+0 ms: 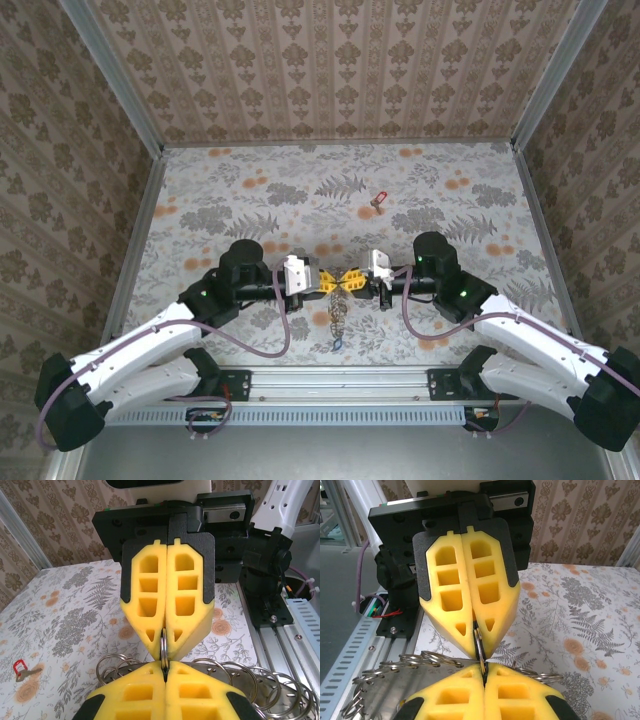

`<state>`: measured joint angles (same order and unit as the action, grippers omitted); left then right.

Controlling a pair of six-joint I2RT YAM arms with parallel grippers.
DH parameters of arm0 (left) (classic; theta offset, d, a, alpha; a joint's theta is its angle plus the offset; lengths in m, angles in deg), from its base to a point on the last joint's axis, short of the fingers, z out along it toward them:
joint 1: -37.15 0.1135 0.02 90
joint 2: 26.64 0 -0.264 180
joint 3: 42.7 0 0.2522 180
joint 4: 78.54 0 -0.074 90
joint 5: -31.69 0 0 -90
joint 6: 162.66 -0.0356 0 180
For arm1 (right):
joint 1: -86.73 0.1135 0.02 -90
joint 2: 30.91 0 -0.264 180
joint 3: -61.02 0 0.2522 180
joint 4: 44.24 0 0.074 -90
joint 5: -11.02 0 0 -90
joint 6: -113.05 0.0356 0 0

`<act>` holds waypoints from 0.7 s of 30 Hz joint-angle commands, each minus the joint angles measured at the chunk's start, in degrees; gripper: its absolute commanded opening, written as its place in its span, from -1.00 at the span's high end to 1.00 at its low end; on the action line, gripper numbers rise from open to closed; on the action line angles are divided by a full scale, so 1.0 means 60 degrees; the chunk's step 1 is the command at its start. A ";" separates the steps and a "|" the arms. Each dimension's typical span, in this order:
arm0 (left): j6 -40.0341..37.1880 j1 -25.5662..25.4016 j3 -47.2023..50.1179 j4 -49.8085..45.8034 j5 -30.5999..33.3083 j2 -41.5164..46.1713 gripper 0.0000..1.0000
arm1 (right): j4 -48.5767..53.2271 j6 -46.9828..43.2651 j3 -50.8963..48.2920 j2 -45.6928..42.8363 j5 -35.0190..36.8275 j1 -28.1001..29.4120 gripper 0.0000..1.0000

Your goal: Put the keys on the keyring

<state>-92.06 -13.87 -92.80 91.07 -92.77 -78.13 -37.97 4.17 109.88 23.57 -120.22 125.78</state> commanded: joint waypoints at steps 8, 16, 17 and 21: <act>0.0098 -0.0084 -0.0099 0.0359 0.0279 -0.0018 0.26 | -0.0691 0.0244 -0.0184 -0.0266 0.0441 0.0055 1.00; 0.0135 -0.0091 -0.0154 0.0358 0.0250 -0.0076 0.30 | -0.1183 0.0562 -0.0397 -0.0367 0.0362 0.0042 1.00; 0.0141 -0.0094 -0.0159 0.0351 0.0251 -0.0108 0.30 | -0.1294 0.0616 -0.0427 -0.0374 0.0329 0.0047 1.00; 0.0171 -0.0093 -0.0183 0.0357 0.0356 -0.0192 0.30 | -0.1621 0.0762 -0.0473 -0.0336 0.0201 0.0048 1.00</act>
<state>-91.78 -13.89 -92.82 92.01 -91.19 -78.78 -42.40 7.08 107.30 22.69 -117.96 125.89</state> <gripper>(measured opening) 0.350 0.046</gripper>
